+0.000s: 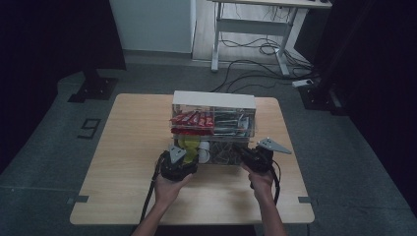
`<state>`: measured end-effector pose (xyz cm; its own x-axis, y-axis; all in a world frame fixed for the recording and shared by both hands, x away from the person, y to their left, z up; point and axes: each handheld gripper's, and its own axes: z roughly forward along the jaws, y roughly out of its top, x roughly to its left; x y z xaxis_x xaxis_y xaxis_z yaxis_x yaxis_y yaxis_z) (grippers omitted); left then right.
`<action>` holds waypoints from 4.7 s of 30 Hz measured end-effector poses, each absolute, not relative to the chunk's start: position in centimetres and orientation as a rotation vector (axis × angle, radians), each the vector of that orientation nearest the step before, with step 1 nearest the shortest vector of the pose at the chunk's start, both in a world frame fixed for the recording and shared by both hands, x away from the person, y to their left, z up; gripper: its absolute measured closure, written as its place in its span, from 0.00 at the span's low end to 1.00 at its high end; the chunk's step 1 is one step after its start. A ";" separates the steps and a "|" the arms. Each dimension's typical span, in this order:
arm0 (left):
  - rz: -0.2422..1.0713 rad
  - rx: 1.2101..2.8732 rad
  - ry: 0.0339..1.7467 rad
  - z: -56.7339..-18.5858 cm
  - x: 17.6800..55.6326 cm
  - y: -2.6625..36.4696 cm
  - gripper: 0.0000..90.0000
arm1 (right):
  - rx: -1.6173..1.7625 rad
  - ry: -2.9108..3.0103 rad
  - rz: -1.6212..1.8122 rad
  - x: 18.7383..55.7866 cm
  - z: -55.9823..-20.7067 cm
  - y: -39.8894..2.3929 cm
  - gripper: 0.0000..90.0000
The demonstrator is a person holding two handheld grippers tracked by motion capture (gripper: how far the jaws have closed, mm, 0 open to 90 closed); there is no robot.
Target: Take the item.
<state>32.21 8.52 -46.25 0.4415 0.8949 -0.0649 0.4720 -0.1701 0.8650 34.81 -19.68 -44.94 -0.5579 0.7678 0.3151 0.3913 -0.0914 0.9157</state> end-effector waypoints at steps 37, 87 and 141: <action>0.610 1.739 1.222 -45.5 29.7 13.3 0.42 | 1.282 1.873 1.681 35.0 -45.2 -19.9 0.98; 0.648 1.691 1.396 -47.5 30.9 19.3 0.42 | 1.289 1.867 1.670 35.1 -45.3 -20.0 0.98; 0.649 1.825 1.517 -52.5 33.5 19.6 0.38 | 1.292 1.869 1.657 35.2 -45.5 -20.2 0.98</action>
